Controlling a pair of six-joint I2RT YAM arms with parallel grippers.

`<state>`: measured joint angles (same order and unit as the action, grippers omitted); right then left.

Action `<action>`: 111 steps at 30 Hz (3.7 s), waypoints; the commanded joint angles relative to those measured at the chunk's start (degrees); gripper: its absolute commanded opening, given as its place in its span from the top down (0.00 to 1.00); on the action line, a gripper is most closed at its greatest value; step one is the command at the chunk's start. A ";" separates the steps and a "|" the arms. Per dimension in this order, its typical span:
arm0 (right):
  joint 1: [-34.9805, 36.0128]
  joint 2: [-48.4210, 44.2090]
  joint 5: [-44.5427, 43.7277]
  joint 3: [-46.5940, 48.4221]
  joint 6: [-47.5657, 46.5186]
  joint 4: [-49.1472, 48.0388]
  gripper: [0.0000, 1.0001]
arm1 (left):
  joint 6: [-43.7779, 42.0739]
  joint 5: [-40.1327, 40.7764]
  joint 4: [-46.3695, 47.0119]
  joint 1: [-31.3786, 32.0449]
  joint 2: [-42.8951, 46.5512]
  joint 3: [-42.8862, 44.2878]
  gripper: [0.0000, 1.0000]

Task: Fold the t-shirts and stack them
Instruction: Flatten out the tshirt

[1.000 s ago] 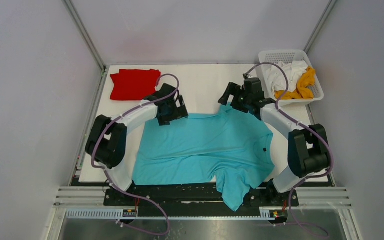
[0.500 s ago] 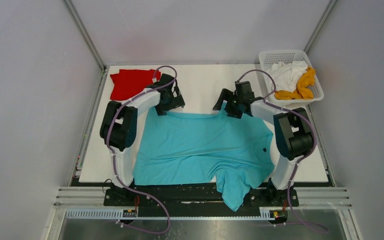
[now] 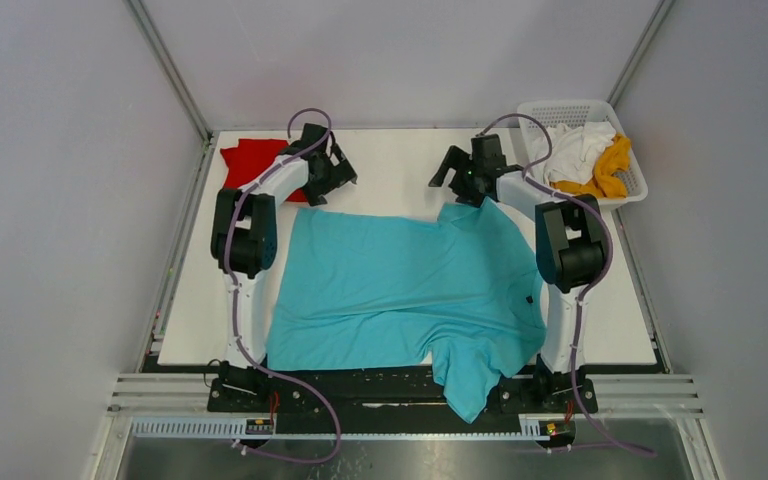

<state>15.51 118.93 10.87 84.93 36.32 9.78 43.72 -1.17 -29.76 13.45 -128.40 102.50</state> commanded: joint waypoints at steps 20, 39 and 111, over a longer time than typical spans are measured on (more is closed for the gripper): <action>-2.65 -1.37 -3.38 0.11 -0.53 4.85 0.00 | -3.32 6.65 2.35 2.00 29.56 -27.01 0.01; -2.57 -14.75 -8.13 -8.60 -9.98 15.79 0.00 | -4.46 4.93 -1.24 4.65 28.71 -30.77 0.01; -5.75 -3.61 1.65 -5.41 13.18 12.85 0.00 | -0.77 -6.43 -4.04 3.58 11.62 -18.43 0.01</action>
<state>12.69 113.19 11.64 75.68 48.60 20.88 42.09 -5.74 -34.85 17.80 -112.95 79.40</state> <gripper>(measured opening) 0.993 0.991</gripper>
